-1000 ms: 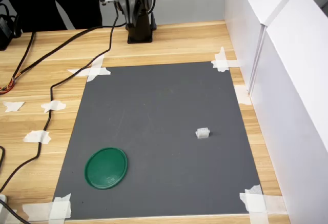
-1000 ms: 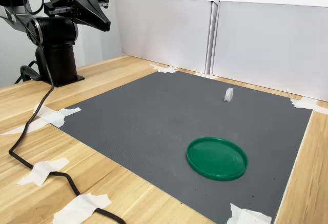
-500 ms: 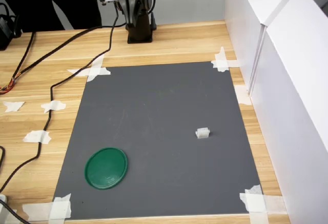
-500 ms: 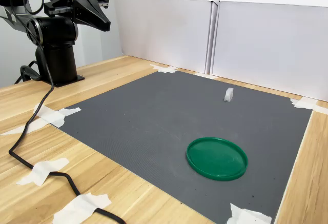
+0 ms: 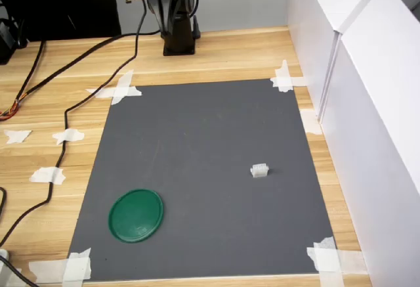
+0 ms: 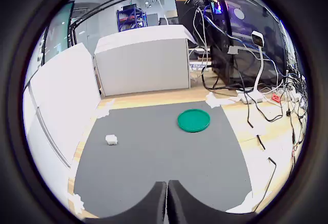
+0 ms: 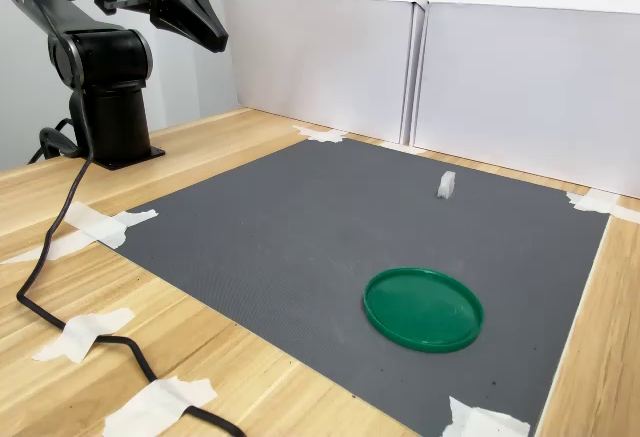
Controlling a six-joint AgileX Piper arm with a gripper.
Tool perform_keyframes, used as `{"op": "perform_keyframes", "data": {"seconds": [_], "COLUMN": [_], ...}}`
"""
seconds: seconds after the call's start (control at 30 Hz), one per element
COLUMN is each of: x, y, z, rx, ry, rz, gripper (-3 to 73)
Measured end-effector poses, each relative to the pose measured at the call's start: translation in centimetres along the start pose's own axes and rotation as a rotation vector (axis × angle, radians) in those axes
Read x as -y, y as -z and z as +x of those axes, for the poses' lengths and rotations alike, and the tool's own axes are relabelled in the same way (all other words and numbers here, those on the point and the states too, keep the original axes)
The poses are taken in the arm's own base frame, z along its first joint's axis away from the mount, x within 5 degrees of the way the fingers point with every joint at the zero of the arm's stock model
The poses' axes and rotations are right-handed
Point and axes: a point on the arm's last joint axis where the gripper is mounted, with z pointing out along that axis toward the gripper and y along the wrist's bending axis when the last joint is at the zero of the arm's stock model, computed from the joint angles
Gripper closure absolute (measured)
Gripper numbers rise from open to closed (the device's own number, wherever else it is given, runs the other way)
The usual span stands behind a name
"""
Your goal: Grasp a white terminal and put it on the green lid.
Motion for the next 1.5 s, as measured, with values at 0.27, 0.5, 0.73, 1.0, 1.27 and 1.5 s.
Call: {"op": "perform_keyframes", "data": {"seconds": [0.27, 0.5, 0.73, 1.0, 1.27, 1.5], "x": [-0.7, -3.2, -4.2, -4.8, -6.9, -9.5], "y": [-2.3, -2.5, -4.1, -7.1, -9.0, -9.3], "z": [-3.8, -7.4, -10.1, -12.2, -12.5, -13.8], "rx": [-0.118, -0.179, -0.276, -0.415, -0.449, -0.453], "ry": [0.203, 0.419, 0.347, 0.368, 0.518, 0.451], "rz": [-0.107, -0.299, -0.349, -0.399, -0.413, -0.445], "gripper": [71.1, 71.1, 70.8, 51.5, 12.2, -1.5]}}
